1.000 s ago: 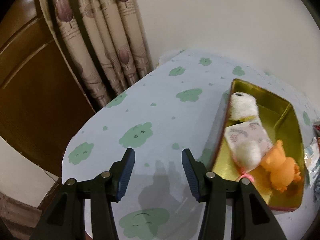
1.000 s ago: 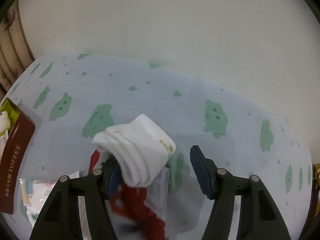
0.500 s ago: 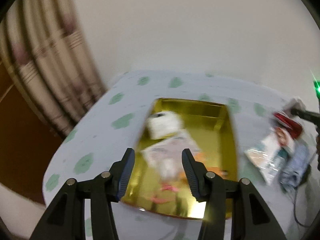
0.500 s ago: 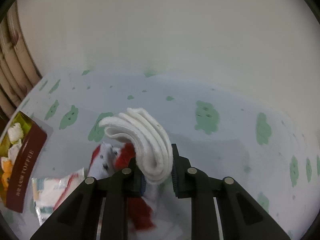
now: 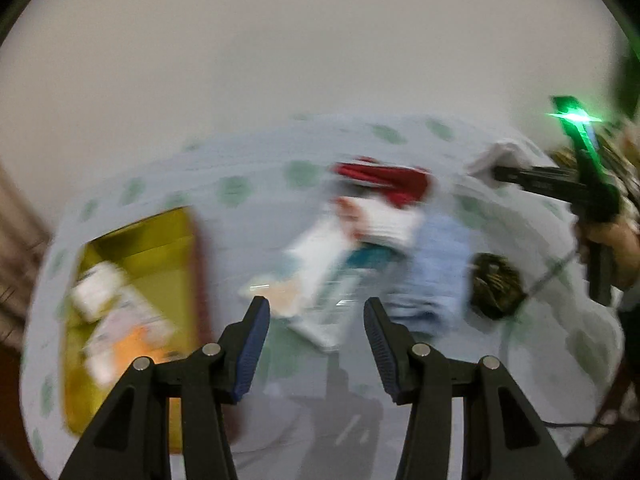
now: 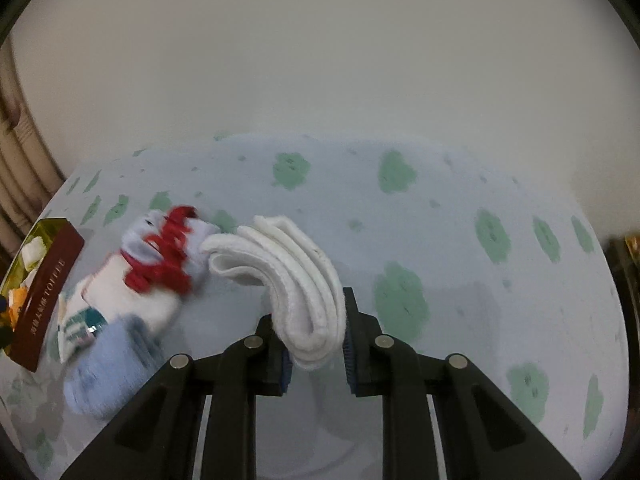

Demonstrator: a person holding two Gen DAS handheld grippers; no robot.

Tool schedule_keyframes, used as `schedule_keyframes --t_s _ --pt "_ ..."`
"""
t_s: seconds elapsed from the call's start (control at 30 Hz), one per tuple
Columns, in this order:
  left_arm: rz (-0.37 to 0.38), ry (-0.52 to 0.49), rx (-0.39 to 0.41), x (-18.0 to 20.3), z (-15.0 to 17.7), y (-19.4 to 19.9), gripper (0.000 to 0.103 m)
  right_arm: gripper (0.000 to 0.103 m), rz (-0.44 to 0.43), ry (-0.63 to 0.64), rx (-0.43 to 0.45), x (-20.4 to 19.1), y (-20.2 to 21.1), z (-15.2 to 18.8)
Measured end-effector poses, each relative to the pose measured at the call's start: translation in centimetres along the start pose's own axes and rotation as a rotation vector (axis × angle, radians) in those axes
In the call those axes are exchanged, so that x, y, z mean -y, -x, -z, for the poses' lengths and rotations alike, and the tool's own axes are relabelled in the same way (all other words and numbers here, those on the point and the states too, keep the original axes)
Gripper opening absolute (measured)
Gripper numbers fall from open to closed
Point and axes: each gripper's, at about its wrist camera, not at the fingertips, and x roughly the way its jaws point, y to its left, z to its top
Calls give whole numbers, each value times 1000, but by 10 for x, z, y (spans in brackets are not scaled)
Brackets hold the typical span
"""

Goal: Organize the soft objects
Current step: 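Grasp the blue fuzzy sock with the left tool while the right tool holds the towel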

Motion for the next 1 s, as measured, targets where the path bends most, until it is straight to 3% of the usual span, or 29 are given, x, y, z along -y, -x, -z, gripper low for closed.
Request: schedule_keyframes --t_s 0.1,0.33,0.6,0.77,0.93,0.97,1.0 --pt "96 -58 -53 27 -7 -16 51 18 30 -42 3 18 2 16" --pt "195 -94 -115 66 -26 -45 51 18 56 -98 6 43 1 46" --pt "162 -173 -193 85 -38 -90 53 18 46 -126 24 47 -5 57" --pt "163 -160 -233 89 -36 -110 54 18 16 -150 27 51 -5 55" --pt "149 -115 -220 87 -34 -117 54 20 6 -157 17 52 -8 54" --pt "146 -112 -219 87 -34 -117 49 20 5 -157 18 52 -7 54" --pt "136 -124 -216 88 -34 -117 38 20 6 -157 17 52 -8 54"
